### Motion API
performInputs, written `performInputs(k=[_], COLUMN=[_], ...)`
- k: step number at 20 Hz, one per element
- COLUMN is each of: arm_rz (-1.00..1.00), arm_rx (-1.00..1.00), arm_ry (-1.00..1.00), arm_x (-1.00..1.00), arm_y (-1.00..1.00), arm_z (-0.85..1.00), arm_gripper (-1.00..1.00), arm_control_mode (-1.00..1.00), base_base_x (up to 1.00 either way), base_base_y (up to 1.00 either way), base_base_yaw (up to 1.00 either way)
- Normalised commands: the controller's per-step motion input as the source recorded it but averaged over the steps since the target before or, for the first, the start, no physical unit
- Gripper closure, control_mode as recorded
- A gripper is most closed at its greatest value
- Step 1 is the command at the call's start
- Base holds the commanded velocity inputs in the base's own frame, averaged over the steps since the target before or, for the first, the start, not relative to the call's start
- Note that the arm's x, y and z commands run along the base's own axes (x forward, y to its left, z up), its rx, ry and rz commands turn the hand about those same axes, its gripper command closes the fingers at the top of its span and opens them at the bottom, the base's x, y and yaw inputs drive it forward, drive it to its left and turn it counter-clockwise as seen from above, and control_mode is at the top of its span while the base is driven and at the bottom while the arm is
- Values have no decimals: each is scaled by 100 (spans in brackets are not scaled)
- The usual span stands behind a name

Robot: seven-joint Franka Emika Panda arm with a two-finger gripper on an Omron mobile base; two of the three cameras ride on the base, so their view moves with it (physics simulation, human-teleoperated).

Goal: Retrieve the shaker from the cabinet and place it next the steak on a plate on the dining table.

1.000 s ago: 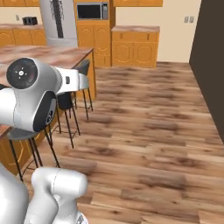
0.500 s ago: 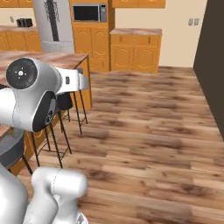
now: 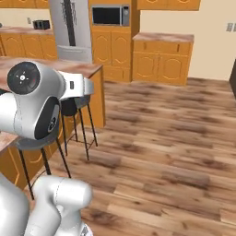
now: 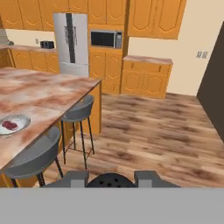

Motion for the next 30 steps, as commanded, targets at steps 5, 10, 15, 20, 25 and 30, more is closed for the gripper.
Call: performInputs(k=[5, 10, 15, 20, 25, 30], arm_rz=[0, 0, 0, 0, 0, 0], arm_rx=[0, 0, 0, 0, 0, 0], arm_ry=[0, 0, 0, 0, 0, 0], arm_x=[0, 0, 0, 0, 0, 0], arm_y=[0, 0, 0, 0, 0, 0], arm_z=[0, 0, 0, 0, 0, 0], arm_gripper=[100, 100, 100, 100, 100, 100], arm_control_mode=[100, 100, 100, 100, 100, 100], base_base_x=[86, 66, 68, 77, 74, 72], base_base_y=[0, 0, 0, -5, -19, -34], base_base_yaw=[33, 45, 49, 51, 52, 56])
